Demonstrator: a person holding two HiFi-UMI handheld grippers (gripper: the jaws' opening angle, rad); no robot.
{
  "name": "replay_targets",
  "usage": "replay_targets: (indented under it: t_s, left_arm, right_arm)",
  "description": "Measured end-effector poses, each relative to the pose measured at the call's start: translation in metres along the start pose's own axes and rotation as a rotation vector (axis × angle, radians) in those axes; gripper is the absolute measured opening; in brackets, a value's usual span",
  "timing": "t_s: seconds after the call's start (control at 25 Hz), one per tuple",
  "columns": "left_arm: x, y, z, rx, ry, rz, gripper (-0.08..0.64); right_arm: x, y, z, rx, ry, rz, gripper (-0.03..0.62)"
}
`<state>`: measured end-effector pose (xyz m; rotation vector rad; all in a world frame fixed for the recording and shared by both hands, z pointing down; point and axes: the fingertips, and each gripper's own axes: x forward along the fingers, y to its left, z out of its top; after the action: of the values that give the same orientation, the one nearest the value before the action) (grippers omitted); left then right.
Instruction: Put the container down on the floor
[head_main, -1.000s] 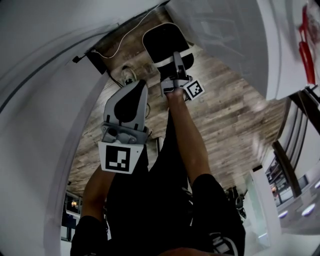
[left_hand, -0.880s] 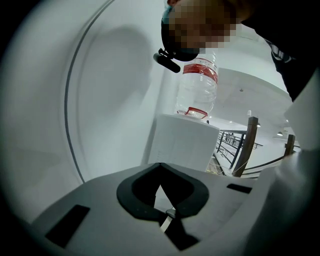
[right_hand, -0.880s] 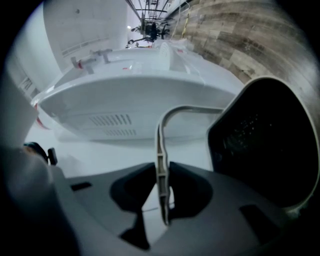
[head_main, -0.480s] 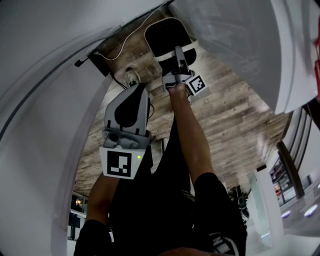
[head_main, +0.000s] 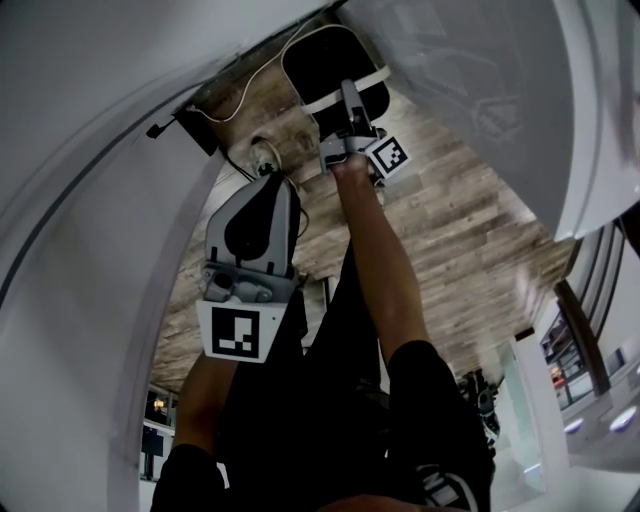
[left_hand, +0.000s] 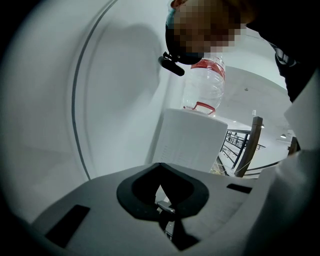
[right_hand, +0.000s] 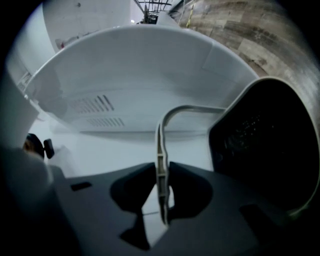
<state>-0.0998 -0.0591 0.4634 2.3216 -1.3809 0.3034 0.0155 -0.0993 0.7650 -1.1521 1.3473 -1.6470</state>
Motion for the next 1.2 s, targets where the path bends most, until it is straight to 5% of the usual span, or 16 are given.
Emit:
replay_targets:
  t_s: [0.6,1.2]
  left_arm:
    - [-0.004,0.004,-0.017,0.01,0.025,-0.016,0.031]
    - [-0.006,0.007,-0.021,0.001,0.039,-0.016,0.031]
  right_arm:
    - [0.015,-0.021,0.016,-0.037,-0.023,-0.001,0.097]
    - [-0.001,-0.077,0.027,-0.042,-0.014,-0.211,0.097]
